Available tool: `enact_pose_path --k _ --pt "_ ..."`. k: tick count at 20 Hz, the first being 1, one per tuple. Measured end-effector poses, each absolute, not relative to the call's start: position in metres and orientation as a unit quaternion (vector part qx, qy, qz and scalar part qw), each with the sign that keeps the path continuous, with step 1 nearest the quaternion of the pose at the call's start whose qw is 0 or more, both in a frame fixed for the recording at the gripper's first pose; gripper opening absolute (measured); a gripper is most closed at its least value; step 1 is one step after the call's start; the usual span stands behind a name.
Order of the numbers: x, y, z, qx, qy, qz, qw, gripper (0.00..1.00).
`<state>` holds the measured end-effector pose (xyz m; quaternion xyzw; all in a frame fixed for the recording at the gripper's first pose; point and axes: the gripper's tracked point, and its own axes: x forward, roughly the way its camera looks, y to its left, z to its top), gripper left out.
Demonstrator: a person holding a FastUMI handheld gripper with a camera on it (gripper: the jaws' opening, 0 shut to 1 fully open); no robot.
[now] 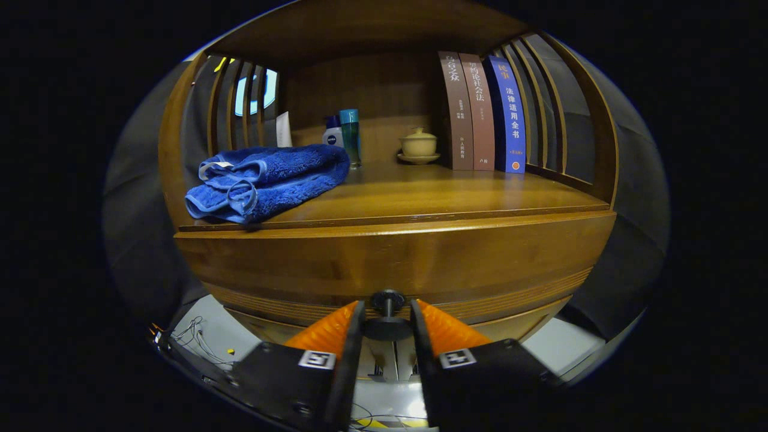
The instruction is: Pull open the drawer, take out the items inside it, and place them on the countertop above the cabinet.
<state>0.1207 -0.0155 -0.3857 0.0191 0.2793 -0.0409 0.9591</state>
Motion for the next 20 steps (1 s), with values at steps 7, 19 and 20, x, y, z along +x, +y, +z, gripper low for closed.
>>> enact_pose_path --k 7,19,20 --pt "0.119 -0.014 -0.386 0.02 0.283 -0.039 0.958 0.37" --pt "0.036 -0.006 -0.371 0.02 0.304 -0.037 0.952 0.37" --pt "0.028 -0.006 -0.369 0.023 0.306 -0.038 0.951 0.37"
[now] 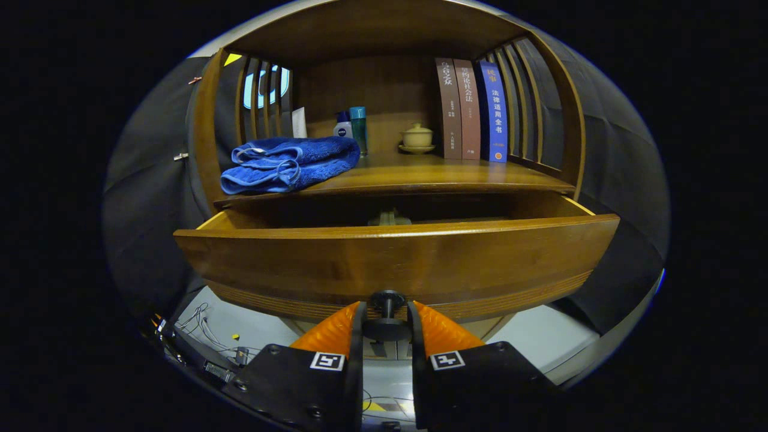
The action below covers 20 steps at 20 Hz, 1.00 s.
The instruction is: Pull open the drawer, take out the items inside it, and place them on the countertop above the cabinet.
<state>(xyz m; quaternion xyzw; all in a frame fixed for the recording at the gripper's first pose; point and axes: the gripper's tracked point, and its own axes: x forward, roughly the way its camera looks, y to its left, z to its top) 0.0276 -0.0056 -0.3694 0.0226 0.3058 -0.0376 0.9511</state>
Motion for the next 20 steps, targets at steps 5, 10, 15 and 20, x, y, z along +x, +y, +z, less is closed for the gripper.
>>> enact_pose_path --k 5,10,15,20 --pt "-0.008 -0.005 -0.364 0.023 0.317 -0.037 0.947 0.37" --pt "-0.033 -0.002 -0.359 0.032 0.326 -0.04 0.944 0.37" --pt "-0.05 0.003 -0.357 0.036 0.335 -0.039 0.941 0.37" --pt "-0.067 0.0 -0.361 0.028 0.359 -0.042 0.932 0.37"
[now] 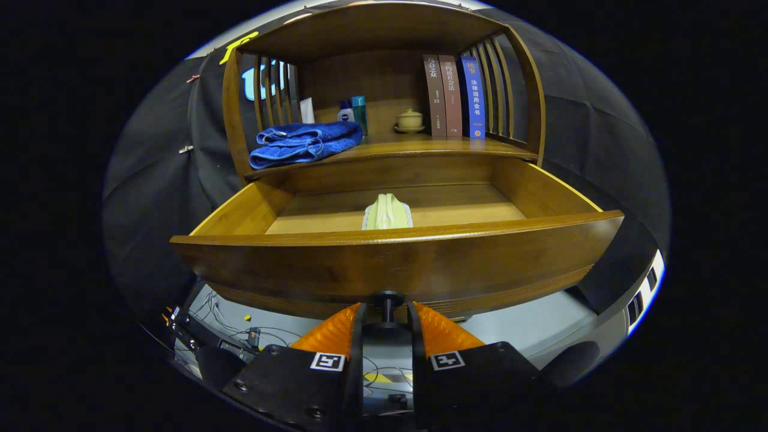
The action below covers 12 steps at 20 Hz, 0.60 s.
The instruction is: Pull open the drawer, take out the items inside it, and place them on the countertop above the cabinet.
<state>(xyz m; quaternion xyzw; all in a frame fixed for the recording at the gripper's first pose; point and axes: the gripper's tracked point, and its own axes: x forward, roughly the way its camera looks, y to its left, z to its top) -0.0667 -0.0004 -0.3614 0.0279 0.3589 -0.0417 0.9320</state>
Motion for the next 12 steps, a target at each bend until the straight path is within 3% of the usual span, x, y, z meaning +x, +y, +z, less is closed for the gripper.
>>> enact_pose_path --k 4,8,9,12 --pt "-0.069 -0.002 -0.367 0.021 0.368 -0.046 0.928 0.37" --pt "-0.071 -0.002 -0.361 0.014 0.37 -0.05 0.928 0.47" --pt "-0.071 -0.002 -0.356 0.015 0.362 -0.051 0.93 0.51" --pt "-0.075 -0.004 -0.321 0.004 0.333 -0.057 0.941 0.84"
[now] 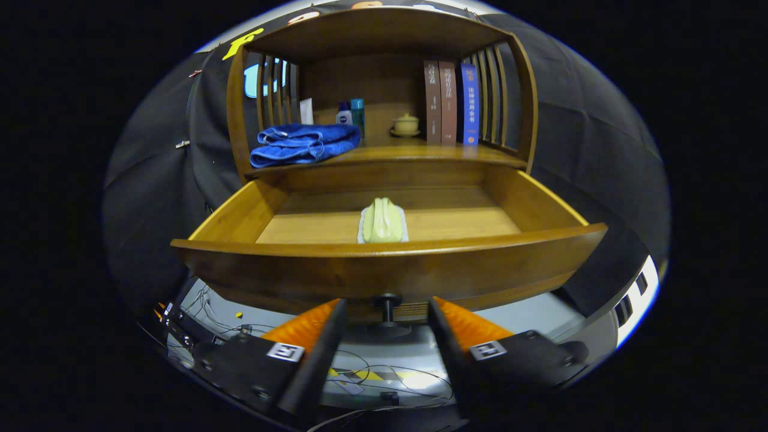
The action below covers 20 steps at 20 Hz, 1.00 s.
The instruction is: Pull open the drawer, take out the items inside it, and place them on the countertop above the cabinet.
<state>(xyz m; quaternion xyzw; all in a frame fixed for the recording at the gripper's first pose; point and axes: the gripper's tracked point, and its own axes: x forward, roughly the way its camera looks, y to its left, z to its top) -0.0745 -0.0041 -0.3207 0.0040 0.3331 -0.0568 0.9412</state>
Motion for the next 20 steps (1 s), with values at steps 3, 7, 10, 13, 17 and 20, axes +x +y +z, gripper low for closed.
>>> enact_pose_path --k 3,7,10,13,17,20 --pt "-0.06 -0.002 -0.277 0.023 0.299 -0.052 0.953 0.94" --pt "-0.016 0.001 -0.247 0.04 0.288 -0.034 0.956 0.95" --pt "0.02 0.0 -0.245 0.039 0.302 -0.028 0.952 0.96" --pt "0.055 0.0 -0.247 0.048 0.326 -0.023 0.944 1.0" --pt "0.091 -0.005 -0.277 0.041 0.391 -0.026 0.919 1.0" --pt "0.108 -0.008 -0.305 0.008 0.439 -0.027 0.898 1.0"
